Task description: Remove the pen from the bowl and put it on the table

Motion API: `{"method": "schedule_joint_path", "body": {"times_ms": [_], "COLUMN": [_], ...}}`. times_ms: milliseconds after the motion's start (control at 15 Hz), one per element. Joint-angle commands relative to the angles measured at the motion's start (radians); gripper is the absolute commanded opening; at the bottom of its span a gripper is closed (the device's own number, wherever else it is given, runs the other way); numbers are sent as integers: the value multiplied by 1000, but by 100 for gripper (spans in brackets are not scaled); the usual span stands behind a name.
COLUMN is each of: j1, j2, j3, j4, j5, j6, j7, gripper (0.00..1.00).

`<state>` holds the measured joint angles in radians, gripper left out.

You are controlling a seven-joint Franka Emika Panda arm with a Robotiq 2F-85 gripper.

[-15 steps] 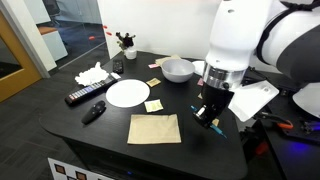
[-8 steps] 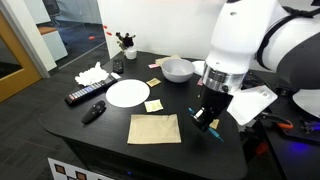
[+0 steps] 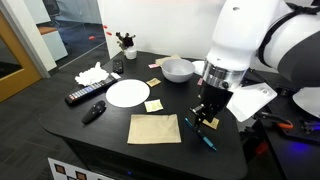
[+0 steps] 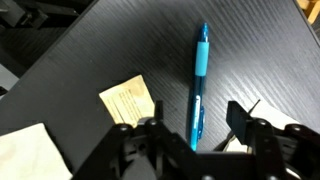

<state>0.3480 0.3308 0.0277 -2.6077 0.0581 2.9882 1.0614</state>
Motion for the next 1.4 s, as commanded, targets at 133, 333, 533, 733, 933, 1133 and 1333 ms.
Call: {"method": "schedule_joint_path", "body": {"times_ms": [133,333,533,733,933,1133,1333], "j1": [102,63,-29,-98,-140,-174,-198], "j2": [-199,-315,-444,-575,-683,-768,-831], "j3": [-130,-124,-43,32,76,93,101], "j4": [-111,-150,-173,-173,-153,-134,-120], "j5": [-77,-182,-200,-137,-88,-53,-31], "j6": [-80,-183,-305,-443,-581,-685,-755], "j7": [43,76,58,4,-35,-62,-85], "gripper": [100,100,100,100,100,100,100]}}
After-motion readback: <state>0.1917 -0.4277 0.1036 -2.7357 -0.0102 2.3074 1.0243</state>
